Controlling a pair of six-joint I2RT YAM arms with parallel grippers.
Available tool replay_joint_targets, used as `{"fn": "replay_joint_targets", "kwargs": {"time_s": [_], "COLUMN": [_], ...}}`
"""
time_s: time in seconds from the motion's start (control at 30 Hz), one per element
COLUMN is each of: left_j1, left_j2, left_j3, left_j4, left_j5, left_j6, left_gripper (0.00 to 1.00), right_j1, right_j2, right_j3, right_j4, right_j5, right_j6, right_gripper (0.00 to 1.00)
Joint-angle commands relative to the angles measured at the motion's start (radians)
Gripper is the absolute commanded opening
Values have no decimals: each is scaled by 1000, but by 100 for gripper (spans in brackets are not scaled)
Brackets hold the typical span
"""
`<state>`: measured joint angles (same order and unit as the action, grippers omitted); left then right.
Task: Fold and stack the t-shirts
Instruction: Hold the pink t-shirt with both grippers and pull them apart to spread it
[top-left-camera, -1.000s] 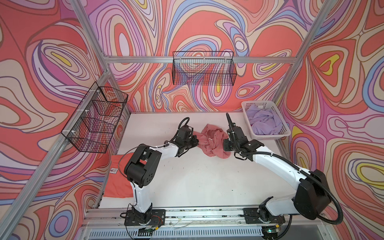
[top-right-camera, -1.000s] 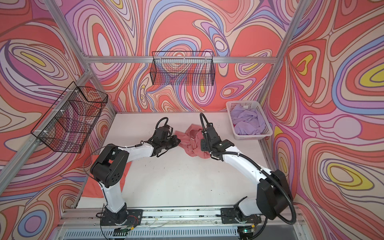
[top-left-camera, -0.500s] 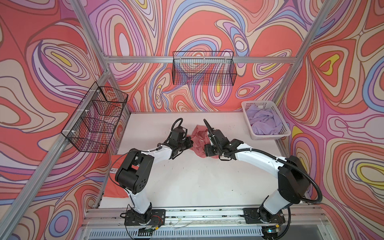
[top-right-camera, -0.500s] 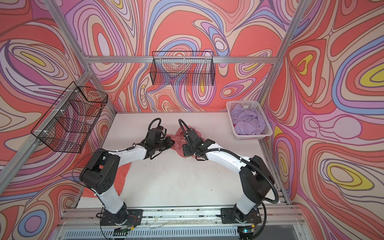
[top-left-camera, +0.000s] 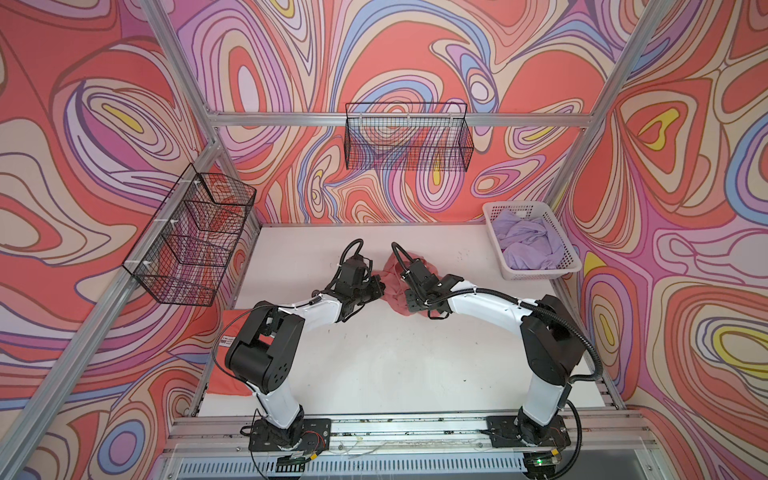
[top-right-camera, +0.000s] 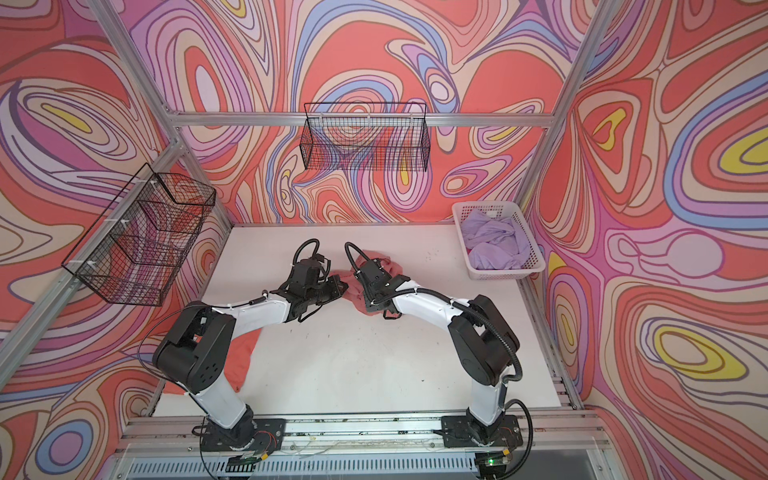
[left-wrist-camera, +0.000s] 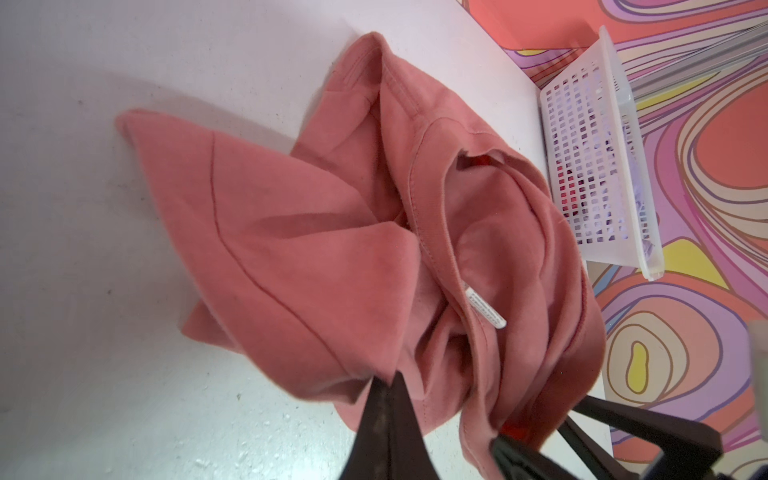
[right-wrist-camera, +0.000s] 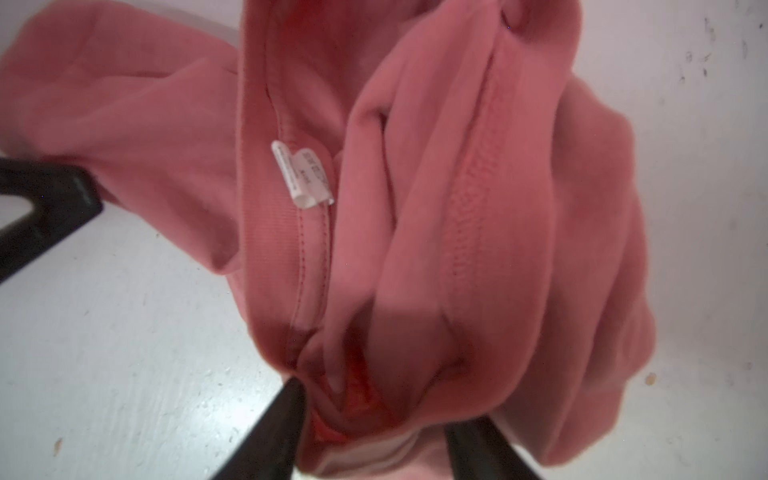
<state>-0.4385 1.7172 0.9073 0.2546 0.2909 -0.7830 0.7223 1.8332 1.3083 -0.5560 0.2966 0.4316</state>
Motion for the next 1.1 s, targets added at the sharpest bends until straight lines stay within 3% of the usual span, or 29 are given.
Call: {"fn": "replay_joint_targets", "kwargs": {"time_s": [0.0,0.13,0.2,0.47,0.63,0.83,1.07], "left_j1": [-2,0,1,76,167,279,304], "left_j2": [-43,-63,-71,-174,-257,-352,-378], "left_j3": [-19,-27,-31,-66,-88,-97,-9], "left_j4": [25,13,3,-106,-213,-324,-451], "left_j5": [-3,-13,-16,-58,-68,-79,-75], "left_j6": [-12,-4,0,24,64,108,179], "left_gripper": [0,0,0,0,0,0,0], "right_j1": [-5,-25,-28,-70,-227,-477,-531], "right_j2": [6,-12,-43,-251,-367,-341,-279], "right_j3": [25,20,24,118,68,-38,-163], "right_j4": [-6,-9,-19,-193,-223,-157,-127], "right_j5": [64,80,83,59,-29,-106,-105], "right_j6": [7,-1,-6,-26,-51,-127,-131], "right_gripper": [35,5,0,0,0,0,0]}}
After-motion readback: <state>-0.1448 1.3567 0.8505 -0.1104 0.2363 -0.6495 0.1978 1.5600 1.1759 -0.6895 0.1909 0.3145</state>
